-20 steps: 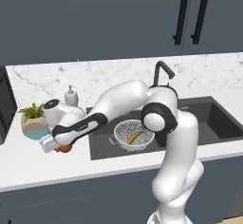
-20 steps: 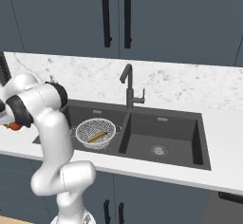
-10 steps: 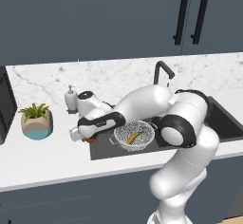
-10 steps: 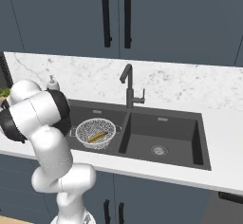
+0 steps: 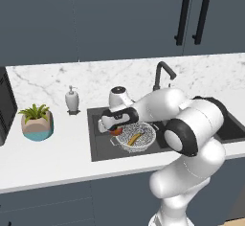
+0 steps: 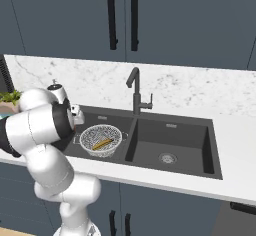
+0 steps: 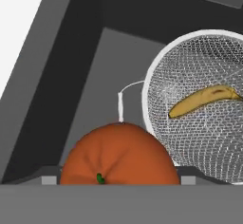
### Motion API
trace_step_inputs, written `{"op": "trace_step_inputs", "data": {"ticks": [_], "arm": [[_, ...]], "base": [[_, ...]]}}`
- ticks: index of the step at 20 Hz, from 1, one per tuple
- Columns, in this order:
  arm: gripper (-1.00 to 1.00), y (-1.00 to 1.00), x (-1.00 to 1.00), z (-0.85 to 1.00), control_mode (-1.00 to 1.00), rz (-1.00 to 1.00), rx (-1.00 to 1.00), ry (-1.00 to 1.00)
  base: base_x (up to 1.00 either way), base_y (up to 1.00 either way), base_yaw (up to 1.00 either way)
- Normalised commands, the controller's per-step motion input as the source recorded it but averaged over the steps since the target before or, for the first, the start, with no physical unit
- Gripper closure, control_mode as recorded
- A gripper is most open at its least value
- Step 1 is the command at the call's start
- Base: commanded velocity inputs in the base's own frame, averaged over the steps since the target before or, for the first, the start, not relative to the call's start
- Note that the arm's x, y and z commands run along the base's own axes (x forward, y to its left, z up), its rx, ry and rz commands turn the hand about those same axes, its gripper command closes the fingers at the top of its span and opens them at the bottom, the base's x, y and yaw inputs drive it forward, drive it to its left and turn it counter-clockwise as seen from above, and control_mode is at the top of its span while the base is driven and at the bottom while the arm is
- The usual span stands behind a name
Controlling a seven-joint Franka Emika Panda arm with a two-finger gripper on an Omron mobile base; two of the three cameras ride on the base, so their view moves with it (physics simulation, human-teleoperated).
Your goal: Put the colander in the sink, put the banana, orange in the colander, and turn on the sink faucet and pour water over the colander.
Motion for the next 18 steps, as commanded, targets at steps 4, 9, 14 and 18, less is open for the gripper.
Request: {"op": "trace_step_inputs", "data": {"ticks": [4, 9, 14, 18], "arm": [[1.0, -0.99, 0.36, -0.04, -1.0, -0.05, 0.0, 0.0], [1.0, -0.68, 0.32, -0.31, -1.0, 0.0, 0.0, 0.0], [1.0, -0.37, 0.32, -0.57, -1.0, 0.0, 0.0, 0.0], [1.0, -0.09, 0.29, -0.53, -1.0, 0.0, 0.0, 0.0]], "base": [[0.0, 0.0, 0.0], [0.0, 0.0, 0.0], [0.0, 0.0, 0.0], [0.0, 0.0, 0.0]]}}
